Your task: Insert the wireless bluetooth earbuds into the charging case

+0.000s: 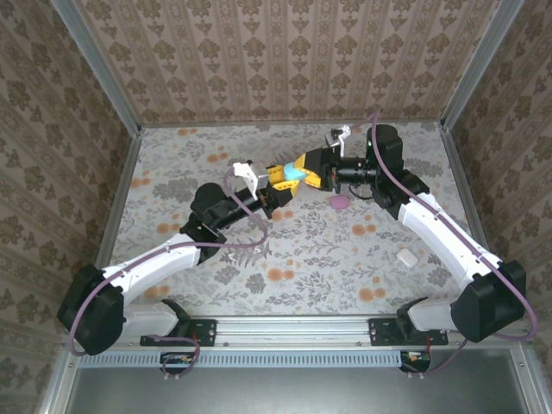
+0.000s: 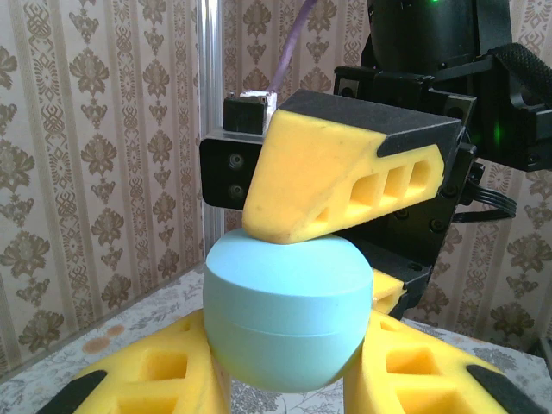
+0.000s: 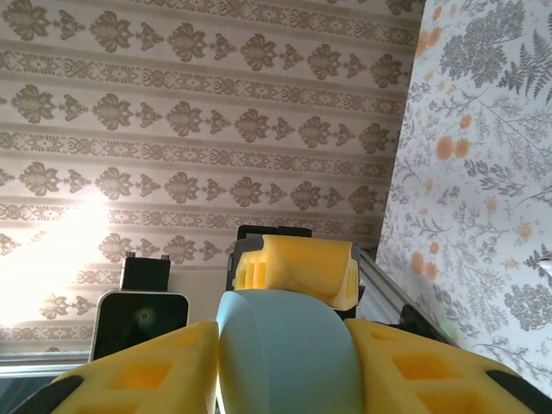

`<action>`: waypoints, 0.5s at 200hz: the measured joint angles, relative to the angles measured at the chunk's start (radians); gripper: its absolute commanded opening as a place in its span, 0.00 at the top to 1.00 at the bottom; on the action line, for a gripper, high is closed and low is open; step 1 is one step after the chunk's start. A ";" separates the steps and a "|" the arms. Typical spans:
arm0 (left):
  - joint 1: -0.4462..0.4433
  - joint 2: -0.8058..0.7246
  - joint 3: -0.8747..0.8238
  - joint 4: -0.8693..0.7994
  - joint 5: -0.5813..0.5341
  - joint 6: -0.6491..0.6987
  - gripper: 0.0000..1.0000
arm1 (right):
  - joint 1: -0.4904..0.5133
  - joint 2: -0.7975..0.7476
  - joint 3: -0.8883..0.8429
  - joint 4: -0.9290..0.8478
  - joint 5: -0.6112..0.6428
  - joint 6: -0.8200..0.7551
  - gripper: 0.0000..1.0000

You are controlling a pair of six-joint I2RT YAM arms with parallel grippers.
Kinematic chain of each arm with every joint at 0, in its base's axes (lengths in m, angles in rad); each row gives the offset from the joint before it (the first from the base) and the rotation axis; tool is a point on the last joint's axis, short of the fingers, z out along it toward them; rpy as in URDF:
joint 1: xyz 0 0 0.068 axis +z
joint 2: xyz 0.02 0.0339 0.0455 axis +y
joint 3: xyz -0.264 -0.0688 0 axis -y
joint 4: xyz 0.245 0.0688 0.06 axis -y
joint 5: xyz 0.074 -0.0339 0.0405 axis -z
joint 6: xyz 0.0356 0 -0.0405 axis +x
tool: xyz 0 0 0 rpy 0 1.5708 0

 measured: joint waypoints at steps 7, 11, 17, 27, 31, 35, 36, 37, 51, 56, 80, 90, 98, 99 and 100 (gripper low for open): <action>0.000 0.000 0.000 0.002 0.000 0.000 0.68 | 0.000 0.002 -0.002 0.009 -0.002 0.005 0.56; 0.000 0.000 0.000 0.002 0.000 0.000 0.69 | 0.000 0.002 -0.002 0.012 -0.004 0.007 0.56; 0.000 0.000 0.000 0.003 -0.001 0.000 0.69 | 0.000 0.003 -0.003 0.017 -0.008 0.012 0.56; 0.000 0.000 0.000 0.003 0.000 0.000 0.68 | -0.001 0.005 -0.004 0.022 -0.012 0.020 0.62; 0.000 0.000 0.000 0.003 -0.001 0.000 0.68 | -0.001 0.006 -0.005 0.025 -0.013 0.021 0.63; 0.000 0.000 0.000 0.003 -0.001 0.000 0.68 | -0.002 0.006 -0.005 0.027 -0.015 0.022 0.64; 0.000 0.000 0.000 0.003 -0.001 0.000 0.68 | -0.002 0.006 -0.005 0.028 -0.015 0.023 0.65; 0.000 0.000 0.000 0.003 -0.002 0.000 0.68 | -0.003 0.006 -0.006 0.030 -0.016 0.025 0.65; 0.000 0.000 0.000 0.001 -0.005 0.000 0.69 | -0.004 0.007 -0.009 0.039 -0.016 0.029 0.72; 0.000 0.000 0.000 -0.001 -0.005 0.000 0.69 | -0.005 0.007 -0.010 0.043 -0.016 0.029 0.73; 0.000 0.000 0.000 -0.006 -0.006 0.000 0.69 | -0.005 0.007 -0.014 0.049 -0.016 0.035 0.75; 0.000 0.000 0.000 -0.008 -0.006 0.000 0.69 | -0.006 0.007 -0.017 0.053 -0.016 0.038 0.74; 0.000 0.000 0.000 -0.010 -0.008 0.000 0.69 | -0.006 0.007 -0.020 0.057 -0.016 0.041 0.75; 0.000 0.000 0.000 -0.010 -0.008 0.000 0.69 | -0.006 0.007 -0.021 0.058 -0.016 0.042 0.74; 0.000 0.000 0.000 -0.010 -0.008 0.000 0.69 | -0.006 0.007 -0.021 0.058 -0.016 0.042 0.75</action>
